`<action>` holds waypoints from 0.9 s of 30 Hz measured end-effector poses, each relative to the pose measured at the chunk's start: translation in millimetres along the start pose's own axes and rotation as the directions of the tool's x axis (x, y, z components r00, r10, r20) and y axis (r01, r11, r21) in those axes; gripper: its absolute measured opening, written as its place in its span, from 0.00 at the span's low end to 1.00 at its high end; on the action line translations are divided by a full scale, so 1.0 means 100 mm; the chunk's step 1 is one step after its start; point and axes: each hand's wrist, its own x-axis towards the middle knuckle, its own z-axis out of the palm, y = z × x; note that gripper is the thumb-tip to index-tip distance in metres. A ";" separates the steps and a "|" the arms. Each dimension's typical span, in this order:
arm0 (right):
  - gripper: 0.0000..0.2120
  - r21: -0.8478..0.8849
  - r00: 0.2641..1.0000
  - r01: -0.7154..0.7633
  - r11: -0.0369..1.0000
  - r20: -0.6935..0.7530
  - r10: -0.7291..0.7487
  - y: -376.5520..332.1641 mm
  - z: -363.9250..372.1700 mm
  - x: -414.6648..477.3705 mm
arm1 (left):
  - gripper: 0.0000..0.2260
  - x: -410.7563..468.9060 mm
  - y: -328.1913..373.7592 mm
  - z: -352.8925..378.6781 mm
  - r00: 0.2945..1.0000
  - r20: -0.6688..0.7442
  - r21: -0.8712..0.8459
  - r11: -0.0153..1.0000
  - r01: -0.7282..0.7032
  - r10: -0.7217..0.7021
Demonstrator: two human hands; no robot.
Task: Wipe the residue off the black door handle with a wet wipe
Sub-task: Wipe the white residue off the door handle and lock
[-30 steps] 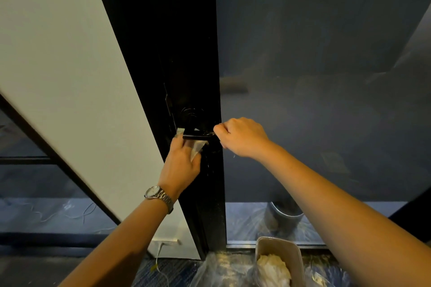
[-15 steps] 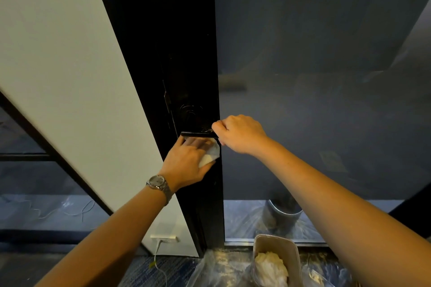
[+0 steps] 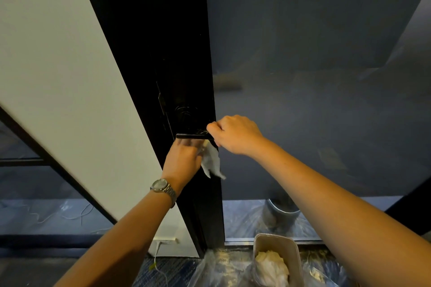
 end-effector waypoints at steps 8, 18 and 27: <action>0.21 0.007 1.000 0.007 1.000 -0.015 -0.007 0.01 0.03 -0.01 | 0.11 0.03 0.22 0.04 0.852 -0.086 -0.525 0.750 0.402 -0.517; 0.23 0.005 1.000 0.009 1.000 -0.018 -0.009 0.00 0.00 -0.01 | 0.10 -0.11 0.09 0.03 0.958 -0.121 -0.275 0.936 0.219 -0.260; 0.20 0.006 1.000 0.006 1.000 0.005 -0.006 -0.02 -0.01 -0.02 | 0.06 -0.07 0.18 -0.07 0.764 -0.070 -0.616 0.630 0.473 -0.641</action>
